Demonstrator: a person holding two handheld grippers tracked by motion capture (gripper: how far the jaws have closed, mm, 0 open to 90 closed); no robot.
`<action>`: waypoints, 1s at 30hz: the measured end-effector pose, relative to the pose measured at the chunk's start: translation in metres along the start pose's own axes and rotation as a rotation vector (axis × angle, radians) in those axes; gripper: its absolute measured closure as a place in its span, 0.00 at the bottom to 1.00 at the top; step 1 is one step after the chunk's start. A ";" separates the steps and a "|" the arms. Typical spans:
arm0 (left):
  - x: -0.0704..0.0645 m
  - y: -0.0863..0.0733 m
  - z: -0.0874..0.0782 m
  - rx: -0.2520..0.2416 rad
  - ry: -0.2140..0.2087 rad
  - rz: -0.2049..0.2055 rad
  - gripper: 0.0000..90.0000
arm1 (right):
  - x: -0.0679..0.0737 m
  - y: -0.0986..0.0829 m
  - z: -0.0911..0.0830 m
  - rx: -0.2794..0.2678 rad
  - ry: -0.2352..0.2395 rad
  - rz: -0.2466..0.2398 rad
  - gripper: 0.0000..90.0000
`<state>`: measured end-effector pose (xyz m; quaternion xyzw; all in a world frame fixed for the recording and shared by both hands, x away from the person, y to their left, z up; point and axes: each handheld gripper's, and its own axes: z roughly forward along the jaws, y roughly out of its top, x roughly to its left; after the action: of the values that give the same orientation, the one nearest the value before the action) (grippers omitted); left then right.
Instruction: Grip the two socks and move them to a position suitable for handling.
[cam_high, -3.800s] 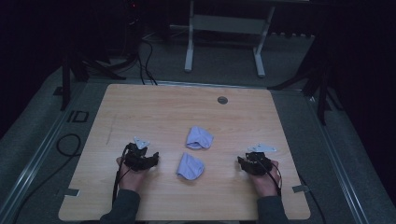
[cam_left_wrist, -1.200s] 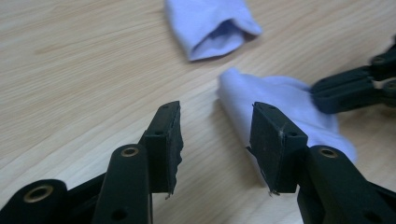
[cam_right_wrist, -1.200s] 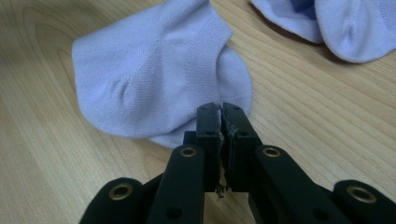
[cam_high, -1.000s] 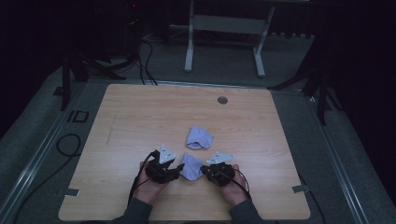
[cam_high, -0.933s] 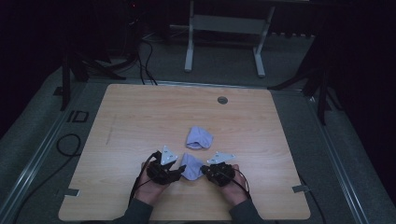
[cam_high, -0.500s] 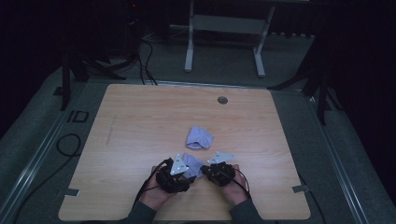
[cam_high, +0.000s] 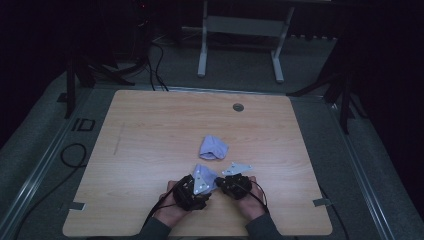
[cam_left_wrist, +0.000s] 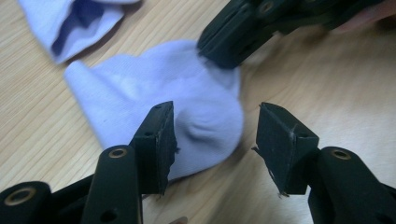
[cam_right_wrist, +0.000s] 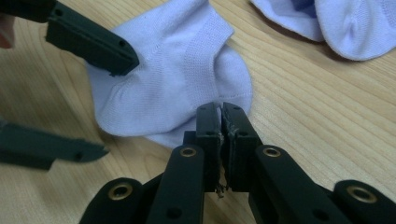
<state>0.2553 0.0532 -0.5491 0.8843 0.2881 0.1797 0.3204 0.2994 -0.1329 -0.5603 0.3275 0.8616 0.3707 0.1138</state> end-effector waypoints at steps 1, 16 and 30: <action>0.001 -0.001 0.001 0.016 0.017 -0.003 0.54 | 0.000 0.000 0.000 0.000 0.000 0.000 0.95; 0.013 -0.001 -0.008 -0.012 -0.024 -0.080 0.93 | 0.000 0.000 0.000 -0.002 0.001 -0.003 0.96; 0.064 -0.019 -0.034 -0.063 0.096 -0.261 0.93 | 0.000 -0.001 -0.001 0.000 -0.005 -0.007 0.96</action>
<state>0.2798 0.1208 -0.5282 0.8192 0.4098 0.1875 0.3546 0.2987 -0.1334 -0.5603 0.3256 0.8625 0.3693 0.1172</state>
